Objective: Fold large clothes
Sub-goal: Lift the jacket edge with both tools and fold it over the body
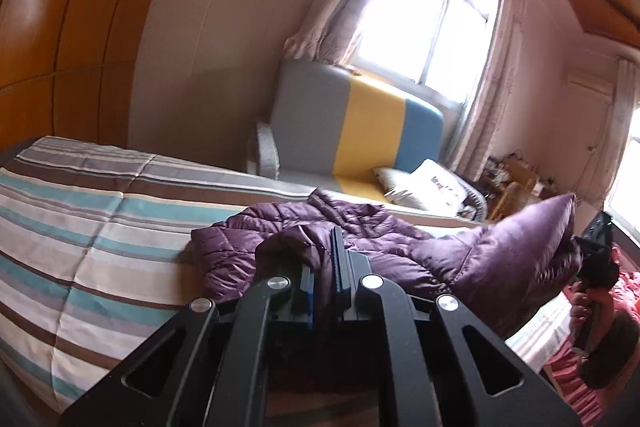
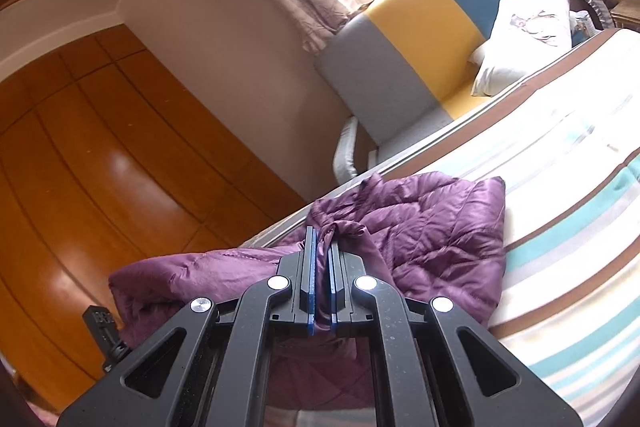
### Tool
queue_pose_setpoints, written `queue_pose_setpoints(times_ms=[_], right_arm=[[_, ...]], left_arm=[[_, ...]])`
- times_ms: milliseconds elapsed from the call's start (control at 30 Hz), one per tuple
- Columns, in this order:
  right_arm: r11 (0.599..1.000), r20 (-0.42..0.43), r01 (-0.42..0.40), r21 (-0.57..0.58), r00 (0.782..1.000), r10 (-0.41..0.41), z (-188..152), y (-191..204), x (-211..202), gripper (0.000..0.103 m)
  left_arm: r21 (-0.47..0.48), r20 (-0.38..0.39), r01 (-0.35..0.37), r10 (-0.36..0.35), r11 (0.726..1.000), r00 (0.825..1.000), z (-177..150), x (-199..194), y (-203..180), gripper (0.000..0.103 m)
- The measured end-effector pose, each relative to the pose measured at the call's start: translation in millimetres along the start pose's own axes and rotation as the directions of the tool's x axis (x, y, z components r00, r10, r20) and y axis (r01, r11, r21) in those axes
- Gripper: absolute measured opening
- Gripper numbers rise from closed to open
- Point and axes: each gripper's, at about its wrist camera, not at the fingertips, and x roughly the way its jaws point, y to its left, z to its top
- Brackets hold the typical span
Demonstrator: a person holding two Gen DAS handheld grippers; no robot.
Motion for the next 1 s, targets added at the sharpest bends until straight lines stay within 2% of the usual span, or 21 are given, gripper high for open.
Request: queue_pose_setpoints(times_ms=[367, 767, 933, 1000], right_arm=[[0.99, -0.021, 0.136, 0.037, 0.991, -0.135, 14.1, -28.4, 57.0, 0.005], [0.949, -0.058, 0.308, 0.071, 0.951, -0.304, 18.5, -60.2, 117.9, 0.005], [0.933, -0.071, 0.355, 0.057, 0.934, -0.35, 10.4, -71.4, 138.2, 0.005], [0.933, -0.074, 0.355, 0.058, 0.934, -0.35, 6.8, -75.2, 144.2, 0.007]], left_arm=[[-0.037, -0.121, -0.08, 0.075, 0.996, 0.99, 4.3, 84.1, 19.2, 0.007], [-0.015, -0.219, -0.18, 0.172, 0.984, 0.96, 12.7, 163.7, 20.6, 0.01], [-0.017, -0.257, -0.209, 0.197, 0.978, 0.946, 1.2, 188.7, 25.4, 0.016], [-0.029, -0.27, -0.213, 0.198, 0.977, 0.942, -5.8, 196.9, 29.5, 0.019]])
